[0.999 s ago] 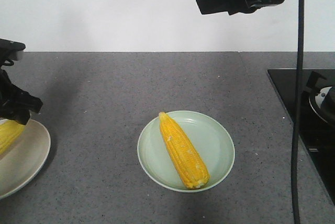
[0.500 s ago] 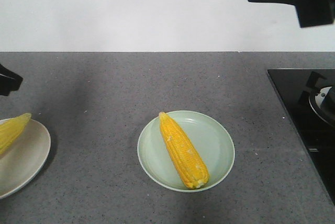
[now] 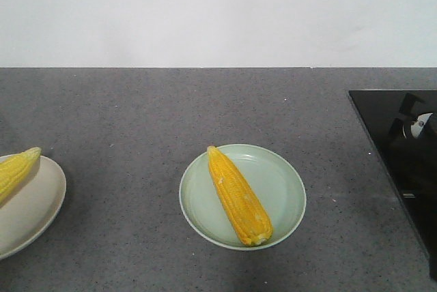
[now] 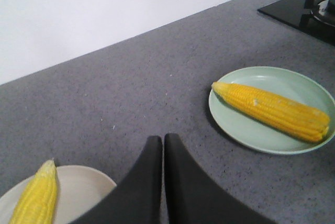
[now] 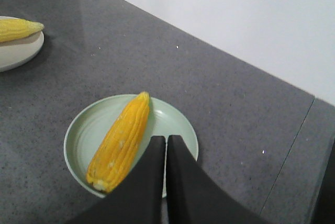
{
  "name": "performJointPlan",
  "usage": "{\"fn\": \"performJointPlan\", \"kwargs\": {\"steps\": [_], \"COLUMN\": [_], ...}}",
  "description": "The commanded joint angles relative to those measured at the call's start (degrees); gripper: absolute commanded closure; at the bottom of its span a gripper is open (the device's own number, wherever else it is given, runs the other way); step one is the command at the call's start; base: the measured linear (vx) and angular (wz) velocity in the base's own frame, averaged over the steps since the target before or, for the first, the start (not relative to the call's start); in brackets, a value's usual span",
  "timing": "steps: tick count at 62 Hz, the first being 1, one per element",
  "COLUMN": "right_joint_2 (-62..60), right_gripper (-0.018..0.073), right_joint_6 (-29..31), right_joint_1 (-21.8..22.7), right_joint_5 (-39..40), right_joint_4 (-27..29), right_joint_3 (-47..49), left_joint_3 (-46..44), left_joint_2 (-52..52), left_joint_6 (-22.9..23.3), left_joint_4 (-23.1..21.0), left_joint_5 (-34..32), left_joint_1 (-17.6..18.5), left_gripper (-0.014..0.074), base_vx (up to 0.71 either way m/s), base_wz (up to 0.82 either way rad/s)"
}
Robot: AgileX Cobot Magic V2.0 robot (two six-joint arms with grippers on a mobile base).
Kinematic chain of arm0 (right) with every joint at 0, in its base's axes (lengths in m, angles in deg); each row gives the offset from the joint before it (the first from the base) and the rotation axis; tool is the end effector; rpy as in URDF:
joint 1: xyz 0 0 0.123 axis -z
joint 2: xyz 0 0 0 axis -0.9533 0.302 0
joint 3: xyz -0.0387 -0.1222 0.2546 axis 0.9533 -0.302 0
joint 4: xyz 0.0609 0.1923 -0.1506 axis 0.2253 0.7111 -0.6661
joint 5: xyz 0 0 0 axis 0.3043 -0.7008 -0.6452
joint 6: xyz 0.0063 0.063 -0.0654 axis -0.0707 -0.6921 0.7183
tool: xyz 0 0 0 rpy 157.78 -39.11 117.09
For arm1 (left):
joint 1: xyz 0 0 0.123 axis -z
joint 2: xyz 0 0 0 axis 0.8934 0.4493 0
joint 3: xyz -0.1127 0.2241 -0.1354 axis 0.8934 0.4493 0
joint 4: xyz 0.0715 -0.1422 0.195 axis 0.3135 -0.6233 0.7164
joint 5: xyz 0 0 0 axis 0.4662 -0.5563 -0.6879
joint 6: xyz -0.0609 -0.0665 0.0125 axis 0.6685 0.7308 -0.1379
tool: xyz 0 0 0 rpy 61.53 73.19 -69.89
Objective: Distribute corn equally
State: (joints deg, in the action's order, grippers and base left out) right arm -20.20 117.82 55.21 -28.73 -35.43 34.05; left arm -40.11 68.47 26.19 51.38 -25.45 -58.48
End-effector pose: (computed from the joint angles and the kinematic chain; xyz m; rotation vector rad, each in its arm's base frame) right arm 0.1008 0.0557 0.3588 -0.6452 1.8652 0.3244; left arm 0.0904 -0.0387 0.3689 0.4911 1.8968 -0.2704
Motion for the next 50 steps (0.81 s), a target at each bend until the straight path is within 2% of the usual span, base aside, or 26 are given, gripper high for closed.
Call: {"fn": "performJointPlan", "kwargs": {"steps": [1,12,50], "right_joint_2": [-4.92,-9.84,-10.43], "right_gripper": [0.0564,0.0564,0.0564], "right_joint_6": [-1.32,-1.32,-1.32], "right_joint_1": [0.21,0.21,0.21], "right_joint_5": [9.20,14.79,14.26], "right_joint_4": [0.40,0.45,1.30], "right_joint_3": [-6.90,-13.84,-14.26], "left_joint_3": [5.25,10.33,10.52], "left_joint_2": [-4.04,-7.65,-7.87], "left_joint_6": [-0.21,-0.21,-0.17], "left_joint_4": [-1.96,-1.96,-1.84], "left_joint_5": [-8.17,-11.81,-10.20], "left_joint_1": [0.03,0.03,0.03], "left_gripper": [0.0605,0.0604,0.0605], "base_vx": [0.00,0.00,0.00], "base_wz": [0.00,0.00,0.00]}}
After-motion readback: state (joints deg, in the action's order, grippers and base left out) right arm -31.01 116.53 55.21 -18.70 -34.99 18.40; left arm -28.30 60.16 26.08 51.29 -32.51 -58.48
